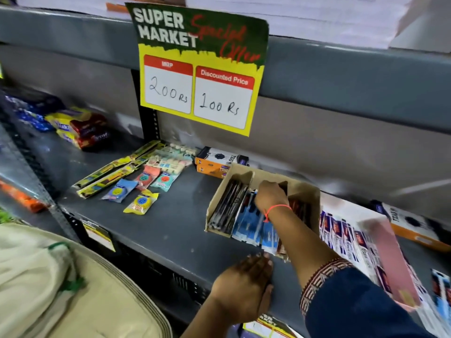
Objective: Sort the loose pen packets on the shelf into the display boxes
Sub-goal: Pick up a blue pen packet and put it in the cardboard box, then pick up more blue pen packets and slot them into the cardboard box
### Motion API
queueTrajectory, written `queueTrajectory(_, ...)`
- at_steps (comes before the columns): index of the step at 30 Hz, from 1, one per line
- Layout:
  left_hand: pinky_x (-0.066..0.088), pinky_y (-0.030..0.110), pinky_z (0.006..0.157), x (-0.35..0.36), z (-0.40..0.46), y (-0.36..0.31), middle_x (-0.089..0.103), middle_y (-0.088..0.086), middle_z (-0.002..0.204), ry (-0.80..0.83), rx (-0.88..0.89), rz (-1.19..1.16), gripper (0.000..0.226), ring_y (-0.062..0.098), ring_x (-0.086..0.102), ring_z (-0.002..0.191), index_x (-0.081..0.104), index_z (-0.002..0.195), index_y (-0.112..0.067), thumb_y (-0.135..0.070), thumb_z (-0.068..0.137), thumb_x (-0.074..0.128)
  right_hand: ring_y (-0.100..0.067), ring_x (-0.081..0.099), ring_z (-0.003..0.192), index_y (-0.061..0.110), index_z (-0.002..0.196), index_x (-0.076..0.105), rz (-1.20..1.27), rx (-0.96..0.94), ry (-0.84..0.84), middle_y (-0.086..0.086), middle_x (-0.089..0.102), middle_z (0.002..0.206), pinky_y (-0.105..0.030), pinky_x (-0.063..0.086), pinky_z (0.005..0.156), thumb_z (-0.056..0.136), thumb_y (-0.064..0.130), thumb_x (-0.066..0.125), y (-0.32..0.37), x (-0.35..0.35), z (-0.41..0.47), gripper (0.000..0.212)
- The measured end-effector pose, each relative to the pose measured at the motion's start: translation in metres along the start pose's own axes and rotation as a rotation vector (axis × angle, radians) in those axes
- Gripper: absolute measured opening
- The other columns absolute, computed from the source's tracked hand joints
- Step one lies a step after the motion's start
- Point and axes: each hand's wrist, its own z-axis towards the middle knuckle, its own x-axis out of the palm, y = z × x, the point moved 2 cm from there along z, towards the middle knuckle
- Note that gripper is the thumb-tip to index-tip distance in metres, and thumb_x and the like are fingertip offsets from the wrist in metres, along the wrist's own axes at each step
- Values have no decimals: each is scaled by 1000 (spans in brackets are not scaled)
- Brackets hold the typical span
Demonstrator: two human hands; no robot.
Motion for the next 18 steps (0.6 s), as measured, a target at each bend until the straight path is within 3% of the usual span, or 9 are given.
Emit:
queueTrajectory(4,51,19,86,-2,0,-1,72,-5,108,9,-13,-9,44,7,67,98,73,104,-18,-44,68,65,-38,63,104,-6,107,63,-63,-35,-157,-25,66,113,-38,51,82,88,-3,41,-13,-21,-12,30)
queueTrajectory(6,50,23,91,-4,2,-1,68,3,118,55,-57,-25,46,13,64,106,69,112,-12,-38,74,63,-38,62,107,-5,111,62,-42,-33,-220,-26,65,117,-39,51,86,87,1,41,-26,-32,-22,32)
queueTrajectory(8,31,27,111,-1,4,0,44,9,143,70,-72,-5,51,19,44,131,47,135,-5,-32,91,46,-38,64,104,-1,105,66,16,-34,-272,-26,67,112,-39,52,87,83,3,46,-44,-43,-37,30)
queueTrajectory(9,25,26,114,-2,5,-3,37,8,148,77,-80,-3,52,18,37,135,40,139,-4,-31,95,40,-38,65,101,3,97,68,77,-27,-295,-25,69,107,-38,52,87,82,5,48,-57,-48,-46,26)
queueTrajectory(11,43,25,99,-1,4,-4,59,7,129,29,-55,-20,47,15,58,117,61,121,-5,-33,84,52,-39,67,95,11,78,65,247,15,-327,-25,72,98,-40,54,87,80,7,51,-82,-52,-59,16)
queueTrajectory(13,53,23,79,-3,6,-16,74,0,103,109,-26,-87,42,10,69,94,75,98,-13,-39,69,60,-38,67,92,10,71,64,334,124,-392,-24,73,93,-38,54,84,81,8,52,-116,-56,-74,16)
queueTrajectory(16,54,23,77,3,10,-35,74,-3,100,120,47,-71,42,9,69,92,75,96,-15,-44,75,53,-38,68,89,11,54,57,437,266,-454,-25,71,82,-32,50,76,81,6,56,-165,-62,-95,28)
queueTrajectory(18,55,21,78,5,16,-55,74,-4,102,146,85,-76,50,9,69,93,75,96,-17,-46,84,37,-40,67,92,3,63,68,454,392,-500,-28,71,84,-32,49,75,84,9,57,-199,-69,-112,24)
